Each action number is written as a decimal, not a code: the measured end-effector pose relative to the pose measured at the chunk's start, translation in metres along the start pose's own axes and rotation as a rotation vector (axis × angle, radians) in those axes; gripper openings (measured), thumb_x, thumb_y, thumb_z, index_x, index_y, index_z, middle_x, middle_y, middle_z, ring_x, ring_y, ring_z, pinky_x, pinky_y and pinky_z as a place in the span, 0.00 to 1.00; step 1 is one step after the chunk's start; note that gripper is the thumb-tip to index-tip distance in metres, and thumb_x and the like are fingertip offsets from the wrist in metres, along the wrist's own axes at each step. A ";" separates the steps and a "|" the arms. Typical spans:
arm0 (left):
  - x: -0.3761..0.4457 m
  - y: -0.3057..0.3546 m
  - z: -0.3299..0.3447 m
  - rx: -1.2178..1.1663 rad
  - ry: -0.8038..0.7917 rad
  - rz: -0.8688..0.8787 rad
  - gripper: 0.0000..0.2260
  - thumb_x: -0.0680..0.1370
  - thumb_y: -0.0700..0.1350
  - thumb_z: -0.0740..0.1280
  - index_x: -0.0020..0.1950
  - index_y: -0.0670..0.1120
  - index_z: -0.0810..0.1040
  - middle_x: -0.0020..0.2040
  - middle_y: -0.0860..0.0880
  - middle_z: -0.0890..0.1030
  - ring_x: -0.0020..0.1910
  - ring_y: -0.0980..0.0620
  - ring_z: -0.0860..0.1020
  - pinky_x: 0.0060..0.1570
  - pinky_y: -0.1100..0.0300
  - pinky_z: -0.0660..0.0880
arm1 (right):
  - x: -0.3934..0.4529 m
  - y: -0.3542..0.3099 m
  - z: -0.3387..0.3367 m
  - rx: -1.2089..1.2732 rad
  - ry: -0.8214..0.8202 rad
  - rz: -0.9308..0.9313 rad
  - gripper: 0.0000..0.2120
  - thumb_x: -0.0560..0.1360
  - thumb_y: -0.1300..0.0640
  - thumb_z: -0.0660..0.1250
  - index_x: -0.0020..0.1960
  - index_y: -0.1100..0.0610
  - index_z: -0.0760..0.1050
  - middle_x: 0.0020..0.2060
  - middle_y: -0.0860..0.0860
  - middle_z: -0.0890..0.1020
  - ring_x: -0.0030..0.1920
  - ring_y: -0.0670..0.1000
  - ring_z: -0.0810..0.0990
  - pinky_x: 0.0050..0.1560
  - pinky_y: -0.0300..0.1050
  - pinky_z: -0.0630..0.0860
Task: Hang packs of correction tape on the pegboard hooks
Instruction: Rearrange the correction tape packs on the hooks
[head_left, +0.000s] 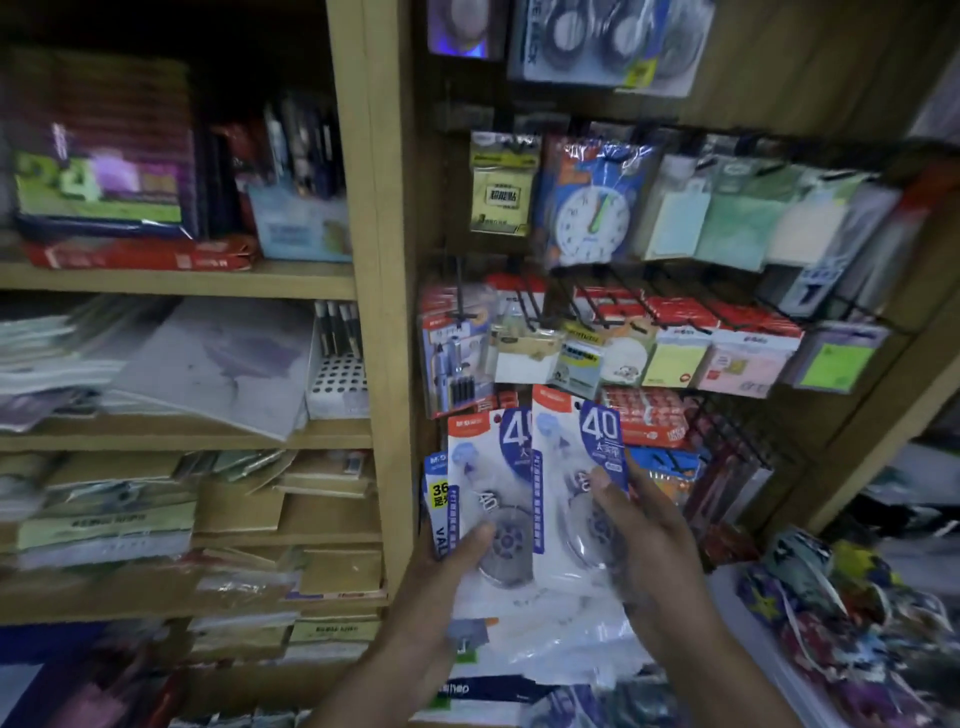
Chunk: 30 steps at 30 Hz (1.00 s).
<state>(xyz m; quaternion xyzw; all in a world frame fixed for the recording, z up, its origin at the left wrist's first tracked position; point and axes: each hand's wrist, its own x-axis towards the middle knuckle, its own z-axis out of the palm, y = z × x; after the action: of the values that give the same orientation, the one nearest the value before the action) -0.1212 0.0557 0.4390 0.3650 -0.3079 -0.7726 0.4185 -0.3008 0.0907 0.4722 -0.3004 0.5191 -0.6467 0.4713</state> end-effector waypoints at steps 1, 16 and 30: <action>0.000 0.002 0.004 0.004 -0.004 0.019 0.43 0.53 0.54 0.84 0.67 0.56 0.74 0.61 0.48 0.82 0.60 0.38 0.79 0.57 0.36 0.75 | 0.000 -0.004 0.000 -0.008 -0.010 -0.003 0.20 0.74 0.52 0.73 0.64 0.42 0.77 0.58 0.45 0.85 0.56 0.50 0.86 0.55 0.54 0.81; 0.013 0.058 0.065 0.240 0.163 0.544 0.41 0.57 0.44 0.83 0.66 0.60 0.72 0.60 0.58 0.81 0.59 0.53 0.80 0.63 0.48 0.75 | -0.001 -0.062 0.029 -0.132 -0.104 -0.152 0.26 0.64 0.39 0.76 0.61 0.34 0.77 0.60 0.31 0.80 0.61 0.38 0.79 0.56 0.39 0.77; 0.003 0.159 0.144 0.346 -0.083 0.696 0.38 0.60 0.51 0.82 0.65 0.66 0.69 0.59 0.60 0.81 0.59 0.53 0.81 0.62 0.48 0.75 | 0.016 -0.157 0.034 -0.081 -0.200 -0.333 0.26 0.68 0.37 0.71 0.66 0.33 0.75 0.65 0.32 0.78 0.65 0.41 0.78 0.67 0.56 0.73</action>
<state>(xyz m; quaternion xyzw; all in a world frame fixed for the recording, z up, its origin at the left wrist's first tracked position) -0.1734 0.0047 0.6405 0.2723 -0.5558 -0.5353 0.5747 -0.3236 0.0650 0.6295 -0.4637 0.4384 -0.6612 0.3944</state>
